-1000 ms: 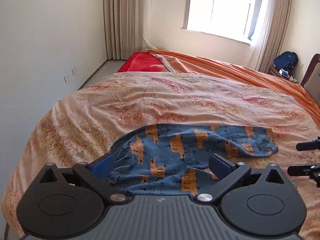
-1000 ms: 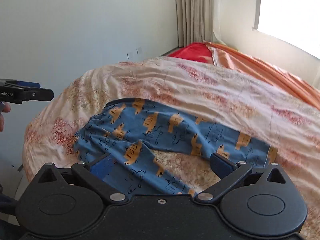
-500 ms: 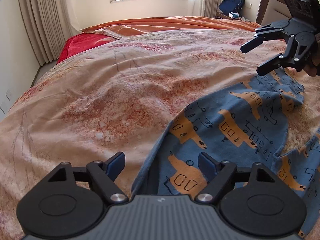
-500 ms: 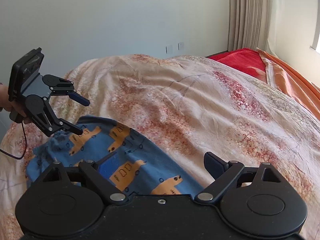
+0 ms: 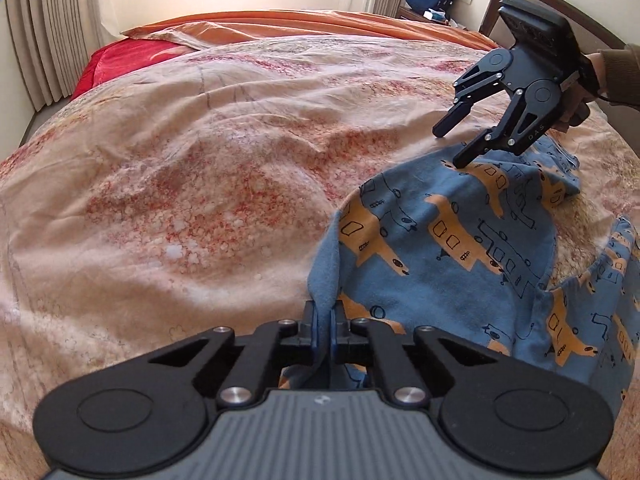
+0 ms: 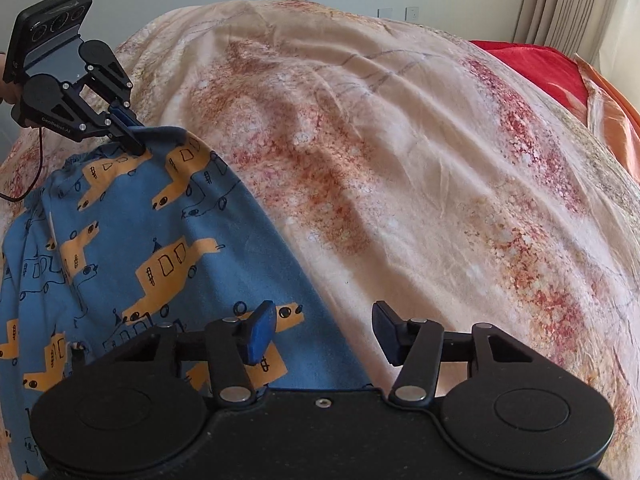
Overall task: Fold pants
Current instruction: 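Lower both grippers onto the pants edges and close them on the fabric, then lift the pants with both grippers and fold one leg over the other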
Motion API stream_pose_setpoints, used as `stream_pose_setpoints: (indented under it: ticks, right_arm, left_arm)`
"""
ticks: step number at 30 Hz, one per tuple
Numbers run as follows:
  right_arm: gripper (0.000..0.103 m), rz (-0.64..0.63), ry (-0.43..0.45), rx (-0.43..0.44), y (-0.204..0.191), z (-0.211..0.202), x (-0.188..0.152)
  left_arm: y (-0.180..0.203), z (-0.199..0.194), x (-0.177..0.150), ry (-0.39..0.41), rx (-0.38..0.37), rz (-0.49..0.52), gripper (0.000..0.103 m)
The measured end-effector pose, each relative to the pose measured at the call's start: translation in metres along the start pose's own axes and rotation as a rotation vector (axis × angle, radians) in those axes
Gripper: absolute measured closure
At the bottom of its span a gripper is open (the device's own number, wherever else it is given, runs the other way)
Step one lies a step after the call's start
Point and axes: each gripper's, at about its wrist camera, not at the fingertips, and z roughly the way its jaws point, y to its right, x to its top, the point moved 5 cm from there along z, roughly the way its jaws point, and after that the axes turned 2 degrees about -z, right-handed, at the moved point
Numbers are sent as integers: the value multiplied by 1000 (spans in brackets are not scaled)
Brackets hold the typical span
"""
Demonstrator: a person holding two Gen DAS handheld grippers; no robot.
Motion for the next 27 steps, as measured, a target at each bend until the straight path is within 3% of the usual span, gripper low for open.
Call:
stream_pose_setpoints:
  ticks: [4,6,10,13,18,21,22,23,24,25,27]
  right_arm:
    - [52,-34,-40,16,-1,11,-5]
    - [53,-49,-50,21,-2,15,-7]
    - [88,-30,-50,67,-1,14,-10]
    - [102,-30,-45,68,0,10,-10]
    - [103,10,28,-9,18,-1,8]
    - [103,21,51,-103,32,3,22]
    - [103,13,39,-176,36,9,22]
    - [102,27,17,-200,39,15,21]
    - [96,65,13,-180,43,16,18]
    - [83,108,30,-160,46,11,15]
    - [76,178,113,-167,54,-20,8]
  left_arm:
    - [13,-28,0,94,-121,48,99]
    - [12,-33,-2,102,-109,61,99]
    - [2,-26,-7,91,-80,23,99]
    - [-4,-15,-5,86,-18,-9,99]
    - [-18,0,7,100,151,-50,102]
    - [-29,9,9,73,179,-110,100]
    - [-28,10,9,70,190,-108,97]
    - [-26,7,8,77,217,-103,88]
    - [-24,2,9,88,231,-94,81]
    - [-19,-6,10,110,257,-70,79]
    - [-6,-19,16,135,299,-12,59]
